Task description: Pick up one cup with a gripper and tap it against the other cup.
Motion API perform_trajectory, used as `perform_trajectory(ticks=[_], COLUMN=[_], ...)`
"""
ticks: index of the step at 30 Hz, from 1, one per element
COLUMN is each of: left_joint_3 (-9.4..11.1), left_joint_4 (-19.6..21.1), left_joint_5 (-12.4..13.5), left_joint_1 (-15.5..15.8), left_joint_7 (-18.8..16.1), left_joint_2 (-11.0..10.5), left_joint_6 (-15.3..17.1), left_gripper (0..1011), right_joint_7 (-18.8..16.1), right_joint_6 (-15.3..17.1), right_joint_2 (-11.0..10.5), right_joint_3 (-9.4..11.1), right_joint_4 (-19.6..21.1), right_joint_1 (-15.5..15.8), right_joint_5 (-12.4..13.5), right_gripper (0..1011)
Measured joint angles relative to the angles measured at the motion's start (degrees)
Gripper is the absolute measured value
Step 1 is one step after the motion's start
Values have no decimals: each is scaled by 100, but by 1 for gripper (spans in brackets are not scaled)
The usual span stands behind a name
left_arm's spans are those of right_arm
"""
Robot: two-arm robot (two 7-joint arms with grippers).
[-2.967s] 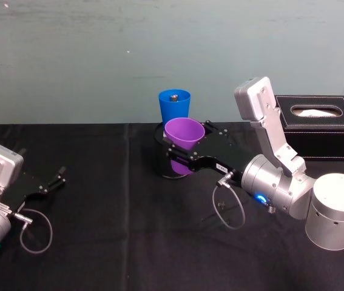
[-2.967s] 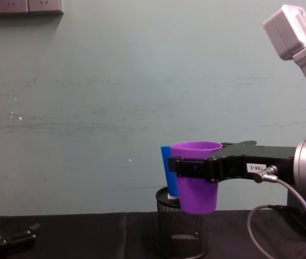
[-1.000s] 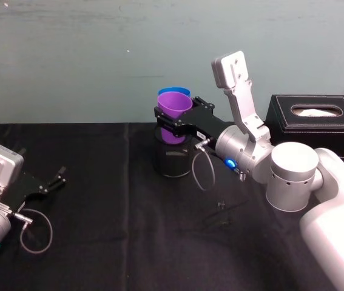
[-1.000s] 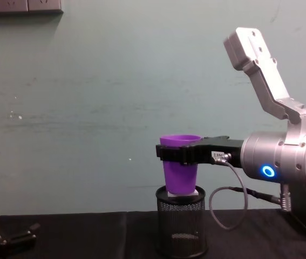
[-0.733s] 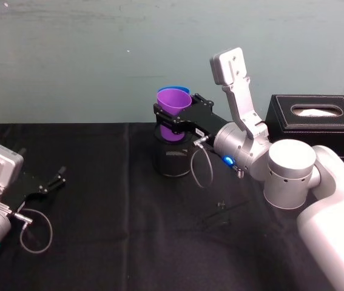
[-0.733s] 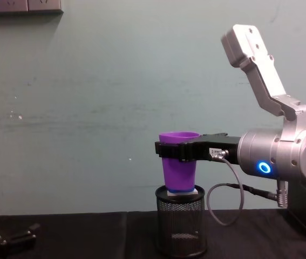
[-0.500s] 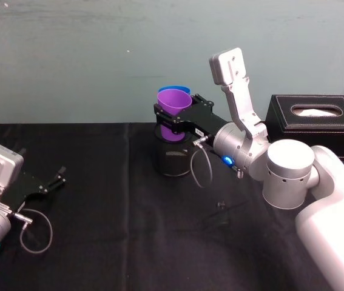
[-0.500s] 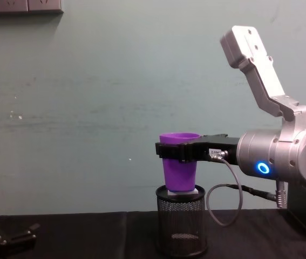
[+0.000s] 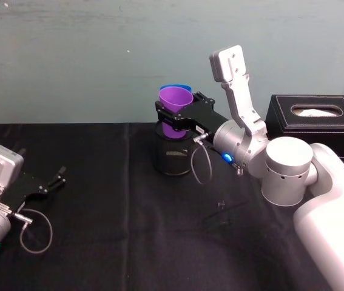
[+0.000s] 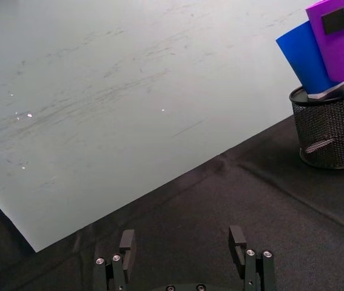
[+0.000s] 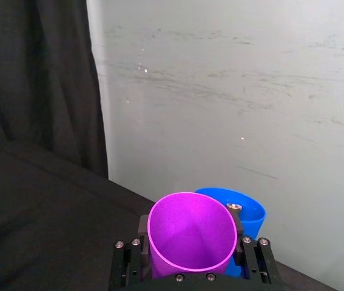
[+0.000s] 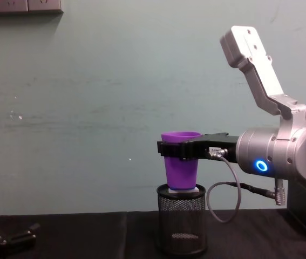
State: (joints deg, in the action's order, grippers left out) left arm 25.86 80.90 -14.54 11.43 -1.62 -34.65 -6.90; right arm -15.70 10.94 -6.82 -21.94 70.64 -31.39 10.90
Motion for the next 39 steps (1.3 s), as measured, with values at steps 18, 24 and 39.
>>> perform_trajectory(ticks=[18, 24, 39], left_joint_3=[0, 0, 0], left_joint_4=[0, 0, 0], left_joint_5=[0, 0, 0], left_joint_1=[0, 0, 0], left_joint_7=[0, 0, 0], left_joint_2=[0, 0, 0], left_joint_6=[0, 0, 0], left_gripper=[1000, 1000, 1000], right_joint_7=[49, 42, 36], right_joint_6=[-98, -117, -117], right_joint_2=[124, 152, 145], right_joint_3=[89, 116, 107], right_joint_4=[-227, -294, -278], right_joint_1=[-74, -106, -99], right_joint_5=[-61, -62, -58], right_gripper=[744, 744, 744])
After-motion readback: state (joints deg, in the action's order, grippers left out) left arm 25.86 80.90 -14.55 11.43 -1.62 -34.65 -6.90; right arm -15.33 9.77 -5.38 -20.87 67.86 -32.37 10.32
